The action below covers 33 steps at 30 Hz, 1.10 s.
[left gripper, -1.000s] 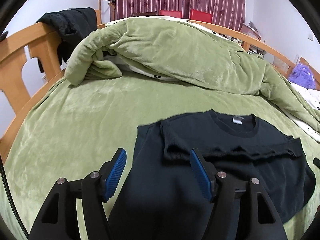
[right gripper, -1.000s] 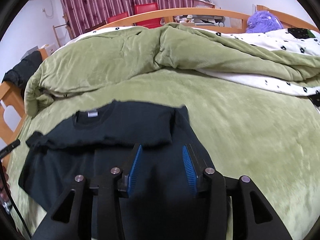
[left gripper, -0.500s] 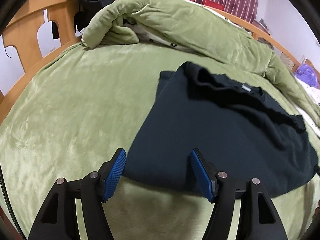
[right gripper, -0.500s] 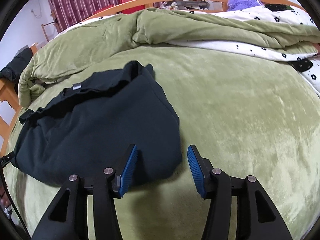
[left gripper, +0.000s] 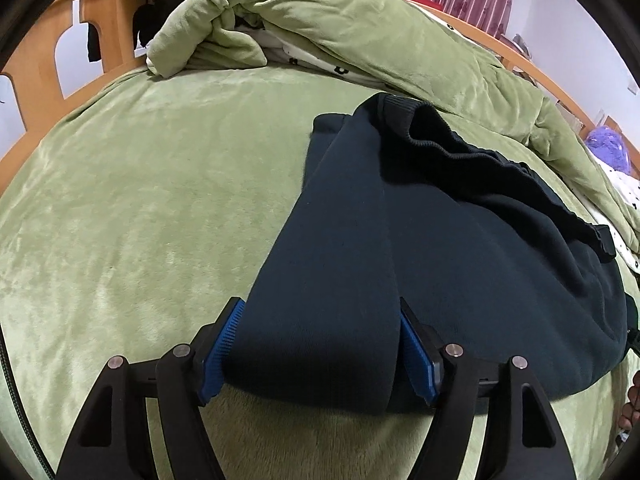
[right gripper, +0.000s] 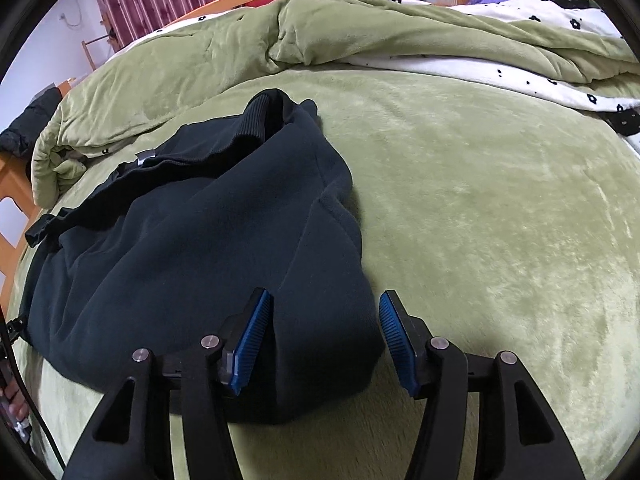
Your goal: Fold small clothes
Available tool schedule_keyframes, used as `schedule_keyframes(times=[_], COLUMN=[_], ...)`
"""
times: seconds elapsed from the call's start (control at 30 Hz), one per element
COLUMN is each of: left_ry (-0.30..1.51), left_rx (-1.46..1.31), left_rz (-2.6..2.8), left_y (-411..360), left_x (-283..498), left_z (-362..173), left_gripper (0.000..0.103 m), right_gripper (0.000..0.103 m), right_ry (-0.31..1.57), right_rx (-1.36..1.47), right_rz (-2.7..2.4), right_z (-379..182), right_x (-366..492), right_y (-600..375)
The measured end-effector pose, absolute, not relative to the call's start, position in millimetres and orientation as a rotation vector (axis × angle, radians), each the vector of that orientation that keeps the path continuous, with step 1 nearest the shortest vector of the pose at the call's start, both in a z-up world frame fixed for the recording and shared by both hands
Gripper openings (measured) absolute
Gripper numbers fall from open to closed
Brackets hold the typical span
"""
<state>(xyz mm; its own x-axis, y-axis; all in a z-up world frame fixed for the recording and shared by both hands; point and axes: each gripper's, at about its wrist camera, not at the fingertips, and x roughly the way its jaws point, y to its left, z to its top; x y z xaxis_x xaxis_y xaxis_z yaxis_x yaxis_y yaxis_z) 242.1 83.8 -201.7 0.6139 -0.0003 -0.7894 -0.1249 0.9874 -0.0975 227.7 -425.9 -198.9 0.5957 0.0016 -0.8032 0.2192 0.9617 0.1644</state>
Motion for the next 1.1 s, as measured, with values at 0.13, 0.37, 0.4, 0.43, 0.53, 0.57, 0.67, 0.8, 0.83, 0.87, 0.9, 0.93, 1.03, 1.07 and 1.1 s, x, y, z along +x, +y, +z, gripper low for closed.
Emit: schedule_keyframes(times=[0.13,0.37,0.4,0.43,0.53,0.57,0.67,0.8,0.83,0.87,0.9,0.93,1.03,1.07,1.1], left_ry=[0.895,0.838,0.836,0.833,0.819,0.814,0.817,0.822,0.821,0.823,0.825,0.828,0.827,0.826,0.825], left_rx=[-0.15,-0.093,-0.099,-0.095,-0.057,-0.043,-0.045,-0.031,-0.027,-0.025,-0.023,-0.022,-0.013,-0.015,-0.018], left_rz=[0.05,0.071,0.066,0.063,0.071,0.077,0.082,0.081,0.079,0.077,0.076,0.078,0.083,0.085,0.085], left_y=[81.6,78.7,80.8,82.3,82.6,82.3,88.7,94.8,96.4,97.9,99.7,101.3,103.4,104.2,105.2], left_x=[242.4,231.1,228.9,225.8,213.6,209.5,196.0,173.4,165.6,158.9,151.9,144.2,125.2,119.5,113.8], left_z=[-203.8,-190.0,-187.7,-185.3,-179.9,-178.1,-175.0,-172.3,-170.9,-169.8,-169.3,-168.8,-167.5,-166.8,-166.2], left_gripper=[0.056,0.017,0.016,0.016,0.015,0.014,0.014,0.014,0.014,0.014,0.014,0.014,0.014,0.014,0.014], right_gripper=[0.053,0.017,0.016,0.016,0.015,0.015,0.015,0.015,0.015,0.015,0.015,0.015,0.015,0.015,0.015], right_ry=[0.94,0.922,0.92,0.921,0.919,0.919,0.911,0.914,0.912,0.91,0.908,0.907,0.906,0.907,0.907], right_rx=[0.265,0.175,0.181,0.193,0.21,0.206,0.191,0.189,0.189,0.192,0.192,0.191,0.181,0.175,0.172], right_rz=[-0.133,-0.113,-0.113,-0.11,-0.093,-0.09,-0.08,-0.062,-0.061,-0.058,-0.054,-0.051,-0.043,-0.042,-0.041], right_z=[-205.2,-198.4,-197.3,-196.0,-188.5,-185.3,-179.4,-174.8,-173.1,-171.1,-169.2,-167.2,-165.5,-165.4,-165.6], right_x=[235.7,228.9,225.4,222.2,211.4,205.6,184.5,153.1,146.1,138.1,129.7,121.3,101.6,94.5,87.0], right_y=[-424.5,-403.1,-402.2,-402.9,-402.2,-399.7,-393.1,-386.4,-384.9,-383.5,-382.1,-379.9,-374.4,-372.3,-370.6])
